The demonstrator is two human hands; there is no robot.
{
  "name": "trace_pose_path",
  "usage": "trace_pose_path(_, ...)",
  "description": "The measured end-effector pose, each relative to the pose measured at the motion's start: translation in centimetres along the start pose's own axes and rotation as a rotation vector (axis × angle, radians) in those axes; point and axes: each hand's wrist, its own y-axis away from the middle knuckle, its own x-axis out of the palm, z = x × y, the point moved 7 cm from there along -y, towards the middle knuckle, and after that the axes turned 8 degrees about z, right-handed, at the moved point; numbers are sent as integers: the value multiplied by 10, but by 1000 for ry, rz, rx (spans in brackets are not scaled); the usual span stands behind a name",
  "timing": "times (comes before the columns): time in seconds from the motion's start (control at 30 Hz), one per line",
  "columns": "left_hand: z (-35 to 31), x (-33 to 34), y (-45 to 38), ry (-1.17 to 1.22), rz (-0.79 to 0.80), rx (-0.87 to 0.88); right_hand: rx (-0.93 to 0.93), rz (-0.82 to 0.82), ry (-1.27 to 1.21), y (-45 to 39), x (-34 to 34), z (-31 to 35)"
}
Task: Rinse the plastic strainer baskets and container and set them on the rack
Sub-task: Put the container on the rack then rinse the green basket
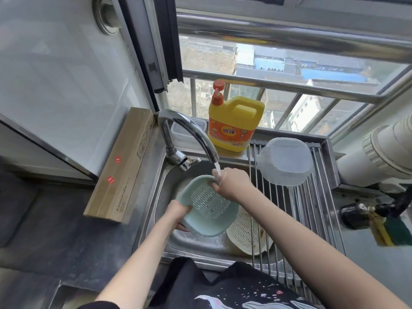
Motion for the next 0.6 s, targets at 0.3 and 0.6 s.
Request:
trace_pose_path(0.3, -54, 14, 27, -377, -236, 449, 91, 335, -631, 32, 51, -41)
trace_pose_path(0.6, -61, 25, 42, -270, -71, 653, 4, 322, -1922, 40, 87, -50)
